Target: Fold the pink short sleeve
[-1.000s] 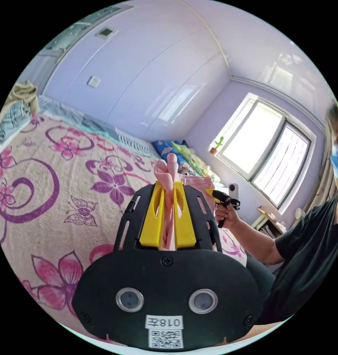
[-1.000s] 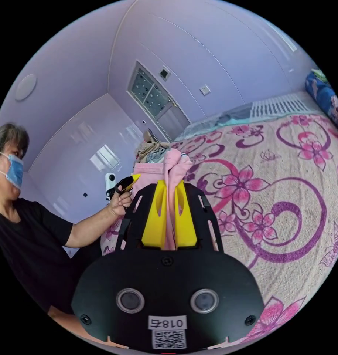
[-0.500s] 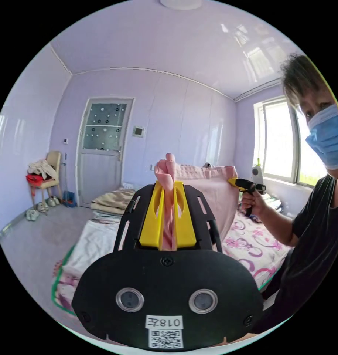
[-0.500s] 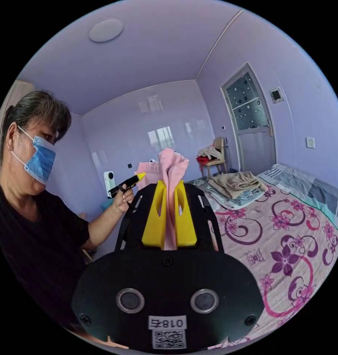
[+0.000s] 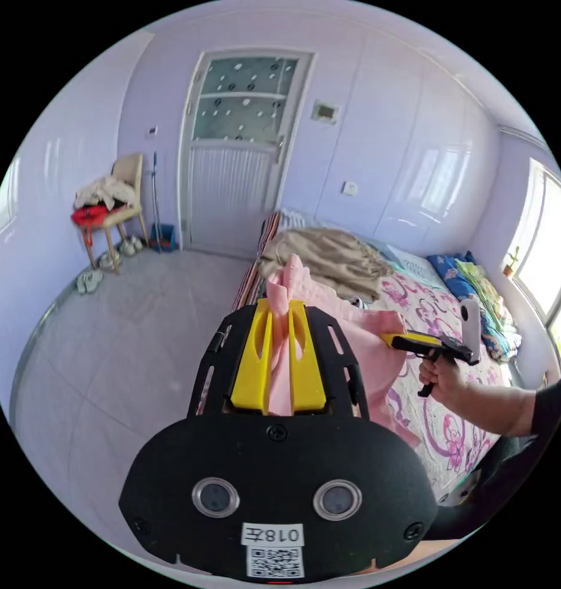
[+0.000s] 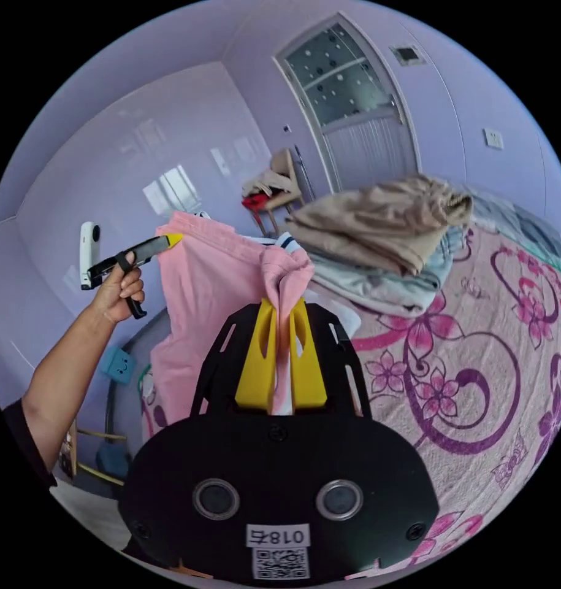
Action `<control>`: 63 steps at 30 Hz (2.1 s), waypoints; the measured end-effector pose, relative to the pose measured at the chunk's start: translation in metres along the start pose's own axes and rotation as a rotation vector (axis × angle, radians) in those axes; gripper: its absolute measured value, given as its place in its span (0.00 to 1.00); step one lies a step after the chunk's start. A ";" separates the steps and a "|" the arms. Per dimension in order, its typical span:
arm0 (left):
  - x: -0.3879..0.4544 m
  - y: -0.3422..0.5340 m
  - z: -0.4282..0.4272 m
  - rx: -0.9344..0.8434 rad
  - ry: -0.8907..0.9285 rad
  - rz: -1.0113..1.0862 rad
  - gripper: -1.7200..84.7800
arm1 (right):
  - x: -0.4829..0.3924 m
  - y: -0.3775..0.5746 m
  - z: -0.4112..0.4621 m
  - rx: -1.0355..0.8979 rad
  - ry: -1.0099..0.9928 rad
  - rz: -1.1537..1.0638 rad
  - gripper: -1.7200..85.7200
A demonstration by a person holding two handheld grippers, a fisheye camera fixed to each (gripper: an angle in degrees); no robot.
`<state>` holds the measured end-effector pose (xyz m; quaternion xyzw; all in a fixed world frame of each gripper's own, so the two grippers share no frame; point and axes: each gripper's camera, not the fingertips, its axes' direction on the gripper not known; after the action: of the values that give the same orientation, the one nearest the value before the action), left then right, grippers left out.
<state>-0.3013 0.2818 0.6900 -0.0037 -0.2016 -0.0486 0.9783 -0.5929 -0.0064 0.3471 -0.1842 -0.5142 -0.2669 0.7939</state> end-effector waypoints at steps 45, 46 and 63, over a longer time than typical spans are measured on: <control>-0.055 0.260 -0.116 0.375 0.369 -0.656 0.08 | -0.095 0.280 -0.093 -0.179 -0.307 -0.145 0.03; -0.035 0.269 -0.138 0.454 0.459 -0.580 0.08 | -0.087 0.296 -0.134 -0.096 -0.390 -0.155 0.05; 0.461 0.365 -0.348 0.615 0.480 0.493 0.15 | -0.141 0.626 -0.583 0.723 0.016 -0.547 0.02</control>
<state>0.2923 0.5922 0.5565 0.2502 0.0324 0.2484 0.9352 0.1633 0.1904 -0.0286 0.2497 -0.5981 -0.2715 0.7115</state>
